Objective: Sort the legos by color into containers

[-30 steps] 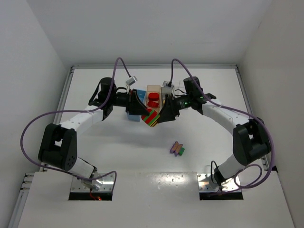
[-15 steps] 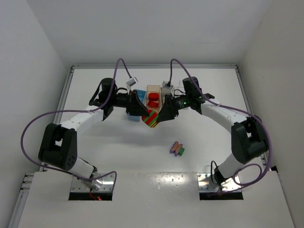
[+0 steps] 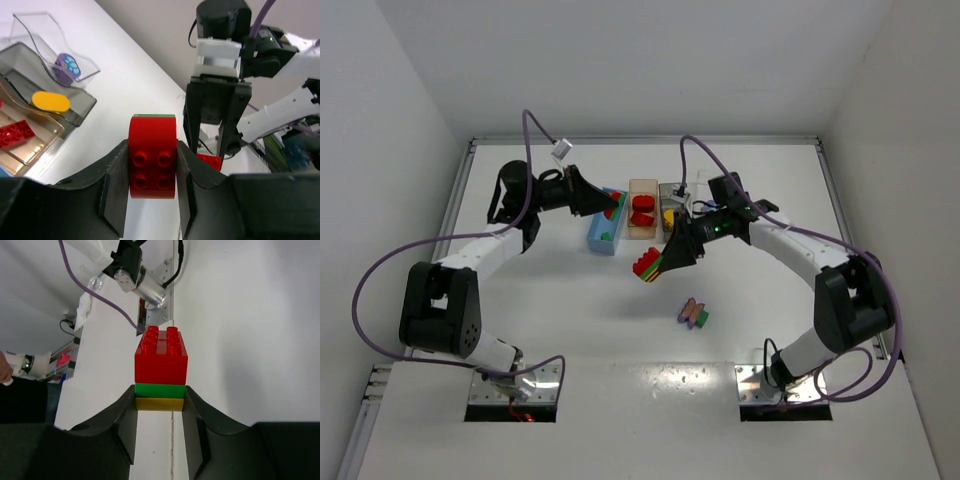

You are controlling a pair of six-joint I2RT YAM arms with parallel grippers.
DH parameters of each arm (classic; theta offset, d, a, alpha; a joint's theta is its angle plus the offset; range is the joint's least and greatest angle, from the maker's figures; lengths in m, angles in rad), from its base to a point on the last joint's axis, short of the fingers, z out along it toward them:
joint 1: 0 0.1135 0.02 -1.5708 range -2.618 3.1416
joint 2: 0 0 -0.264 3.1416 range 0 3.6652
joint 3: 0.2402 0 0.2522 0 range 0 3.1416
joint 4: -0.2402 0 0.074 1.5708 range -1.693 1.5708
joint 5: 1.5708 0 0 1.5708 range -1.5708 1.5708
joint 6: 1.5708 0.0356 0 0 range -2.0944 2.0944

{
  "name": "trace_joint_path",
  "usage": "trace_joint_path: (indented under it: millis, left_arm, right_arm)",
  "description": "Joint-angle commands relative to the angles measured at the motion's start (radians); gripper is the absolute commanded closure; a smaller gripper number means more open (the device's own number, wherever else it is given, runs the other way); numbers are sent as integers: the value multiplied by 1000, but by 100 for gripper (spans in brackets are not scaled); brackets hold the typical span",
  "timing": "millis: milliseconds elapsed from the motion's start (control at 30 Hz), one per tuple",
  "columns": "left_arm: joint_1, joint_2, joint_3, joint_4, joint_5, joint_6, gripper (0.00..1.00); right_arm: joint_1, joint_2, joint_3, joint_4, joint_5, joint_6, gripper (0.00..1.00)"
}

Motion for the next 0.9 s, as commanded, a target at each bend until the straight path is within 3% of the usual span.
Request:
trace_joint_path:
  millis: [0,100,133,200,267,367,500,700,867]
  left_arm:
    - [5,-20,47,93,-38,-37,73]
    - [5,-20,61,-32,-77,78,73]
    - [-6,-20,85,-174,-107,183,73]
    - [-27,-35,114,-398,-262,300,71]
    - [-67,-35,151,-473,-385,414,71]
    - [-79,-46,151,-461,-417,414,71]
    - [-88,-36,162,-448,-355,387,71]
    - [-108,-73,64,-381,-299,342,71]
    - [-118,-109,25,-372,-290,333,71]
  right_arm:
    - [-38,-39,-11,-54,-29,-99,100]
    - [-68,-39,-11,-45,-6,-99,100]
    - [-69,-30,-11,-45,-6,-99,100]
    - [-95,-30,1,-45,19,-108,100]
    - [-105,-30,10,-34,36,-108,100]
    - [-128,-39,10,-13,68,-86,100]
    - [-141,-39,10,-2,105,-84,100]
    - [-78,-50,-60,-134,217,-268,100]
    - [-26,0,-117,-105,437,-302,100]
